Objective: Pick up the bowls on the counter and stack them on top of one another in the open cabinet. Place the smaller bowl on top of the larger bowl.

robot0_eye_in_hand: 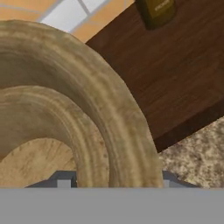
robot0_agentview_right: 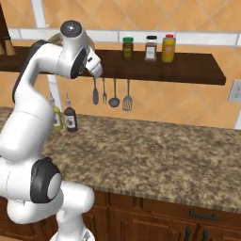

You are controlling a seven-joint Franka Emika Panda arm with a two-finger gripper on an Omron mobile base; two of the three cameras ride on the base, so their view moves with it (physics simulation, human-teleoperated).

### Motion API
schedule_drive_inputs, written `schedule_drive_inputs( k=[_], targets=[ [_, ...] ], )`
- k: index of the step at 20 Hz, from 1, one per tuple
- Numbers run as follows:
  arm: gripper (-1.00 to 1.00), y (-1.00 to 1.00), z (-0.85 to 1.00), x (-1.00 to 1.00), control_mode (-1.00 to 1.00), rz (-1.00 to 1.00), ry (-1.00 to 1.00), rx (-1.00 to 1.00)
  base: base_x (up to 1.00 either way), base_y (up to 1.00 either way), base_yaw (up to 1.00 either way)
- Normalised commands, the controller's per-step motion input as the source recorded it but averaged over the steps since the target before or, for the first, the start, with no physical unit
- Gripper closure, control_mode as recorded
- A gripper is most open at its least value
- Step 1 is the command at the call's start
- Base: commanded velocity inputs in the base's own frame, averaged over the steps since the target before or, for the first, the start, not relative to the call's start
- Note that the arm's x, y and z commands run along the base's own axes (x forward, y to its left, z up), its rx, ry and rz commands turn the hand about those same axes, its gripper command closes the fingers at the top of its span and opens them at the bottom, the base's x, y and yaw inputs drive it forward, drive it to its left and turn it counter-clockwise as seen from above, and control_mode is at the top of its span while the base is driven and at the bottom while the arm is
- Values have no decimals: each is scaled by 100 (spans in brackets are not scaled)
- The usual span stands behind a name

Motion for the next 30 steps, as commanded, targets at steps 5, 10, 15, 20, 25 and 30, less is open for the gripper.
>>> schedule_drive_inputs(
  k=[5,10,15,20,25,30],
  targets=[
    [100,31,-4,100,-100,-10,1,0,0,0,0],
    [100,28,0,89,-100,-12,0,-3,0,0,0],
    [-100,12,0,35,-100,-4,0,-2,0,0,0],
    [-100,0,-2,-32,-100,0,-7,0,0,0,0],
    [-100,0,-15,-88,-100,0,-19,0,0,0,0],
    [-100,-7,-74,-100,-100,-9,-37,0,0,0,0]
  ],
)
